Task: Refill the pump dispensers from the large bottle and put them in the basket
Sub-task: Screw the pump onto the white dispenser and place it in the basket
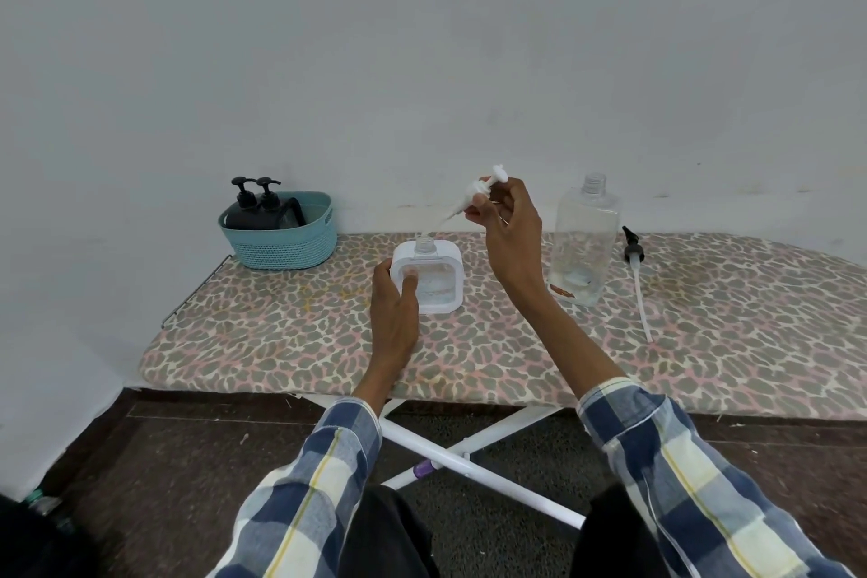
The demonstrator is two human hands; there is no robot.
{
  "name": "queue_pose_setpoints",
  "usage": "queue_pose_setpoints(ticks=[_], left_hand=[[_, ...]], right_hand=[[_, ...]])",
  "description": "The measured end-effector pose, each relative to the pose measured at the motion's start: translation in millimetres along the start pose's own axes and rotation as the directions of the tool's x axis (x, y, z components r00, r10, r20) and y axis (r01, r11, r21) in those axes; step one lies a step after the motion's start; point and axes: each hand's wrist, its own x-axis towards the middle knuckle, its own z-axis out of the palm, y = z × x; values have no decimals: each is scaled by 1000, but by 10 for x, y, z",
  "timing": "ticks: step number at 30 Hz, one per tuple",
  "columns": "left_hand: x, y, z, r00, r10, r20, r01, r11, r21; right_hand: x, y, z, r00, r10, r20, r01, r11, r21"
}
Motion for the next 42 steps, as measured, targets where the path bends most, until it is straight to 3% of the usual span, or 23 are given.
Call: queue_pose_setpoints(ticks=[10,22,35,42], left_hand=[[23,-8,10,1000,0,-5,0,1000,-3],[51,-80,27,998,55,-23,-55,998,20],[11,-24,3,999,38,-18,-39,998,-56],[13,-3,8,1000,21,-21,-22,999,-48]], right_hand=[[0,-50,22,998,-35,52,40,995,-96],[30,32,203,928,-27,370,171,916,-362],[-89,237,265,896,11,443,198,884,-423],[-105,264,235,914,42,404,102,939,-328]])
